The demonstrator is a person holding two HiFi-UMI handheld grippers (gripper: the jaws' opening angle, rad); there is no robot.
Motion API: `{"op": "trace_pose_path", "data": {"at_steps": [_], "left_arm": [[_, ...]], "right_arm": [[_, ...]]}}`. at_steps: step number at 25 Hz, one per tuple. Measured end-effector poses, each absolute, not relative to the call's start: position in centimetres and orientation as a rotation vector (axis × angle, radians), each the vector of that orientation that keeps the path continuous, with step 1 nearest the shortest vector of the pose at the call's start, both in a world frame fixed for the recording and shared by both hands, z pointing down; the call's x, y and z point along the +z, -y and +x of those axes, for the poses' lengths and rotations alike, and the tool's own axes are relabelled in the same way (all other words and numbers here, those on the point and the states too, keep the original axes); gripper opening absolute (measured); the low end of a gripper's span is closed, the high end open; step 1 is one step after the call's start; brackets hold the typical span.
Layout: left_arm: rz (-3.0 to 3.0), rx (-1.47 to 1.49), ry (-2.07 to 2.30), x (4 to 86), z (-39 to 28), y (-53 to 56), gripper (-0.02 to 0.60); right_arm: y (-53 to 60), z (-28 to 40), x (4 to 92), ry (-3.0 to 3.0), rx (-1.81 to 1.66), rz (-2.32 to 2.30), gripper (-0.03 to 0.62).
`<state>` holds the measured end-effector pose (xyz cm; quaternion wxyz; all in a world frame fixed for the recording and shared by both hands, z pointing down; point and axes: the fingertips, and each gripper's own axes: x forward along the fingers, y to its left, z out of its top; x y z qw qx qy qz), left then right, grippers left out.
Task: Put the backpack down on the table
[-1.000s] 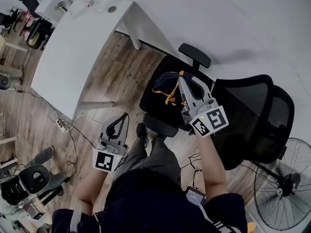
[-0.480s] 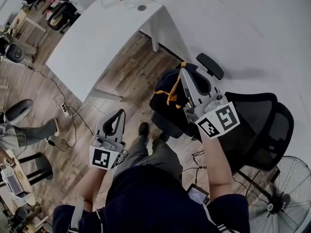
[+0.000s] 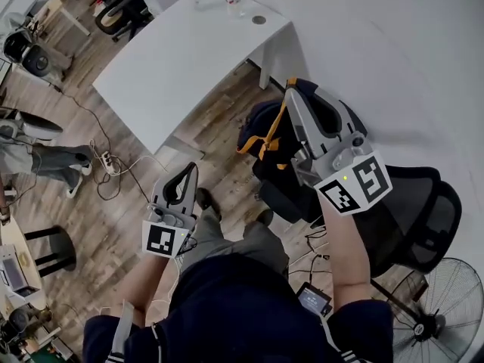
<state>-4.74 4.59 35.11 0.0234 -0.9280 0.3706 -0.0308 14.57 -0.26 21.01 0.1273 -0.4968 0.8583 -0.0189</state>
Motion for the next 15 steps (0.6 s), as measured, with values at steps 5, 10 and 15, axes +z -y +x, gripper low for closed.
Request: {"op": "trace_pose_path", "data": {"at_steps": [5, 10, 15], "left_arm": [[-2.881, -0.062, -1.154, 34.2, -10.6, -1.1, 0.003], [-2.871, -0.019, -1.142, 32.5, -16.3, 2.3, 0.003], [-2.867, 0.015, -1.151, 31.6, -21.0, 4.8, 0.003]], "right_arm": [[3.0, 9.3, 18.1, -2.462, -0.025, -1.435, 0.023], [6.3, 3.7, 15.1, -2.443, 0.006, -1.424, 0.023], [9.5, -2.1, 12.5, -2.462, 0.05, -1.404, 0.023]]}}
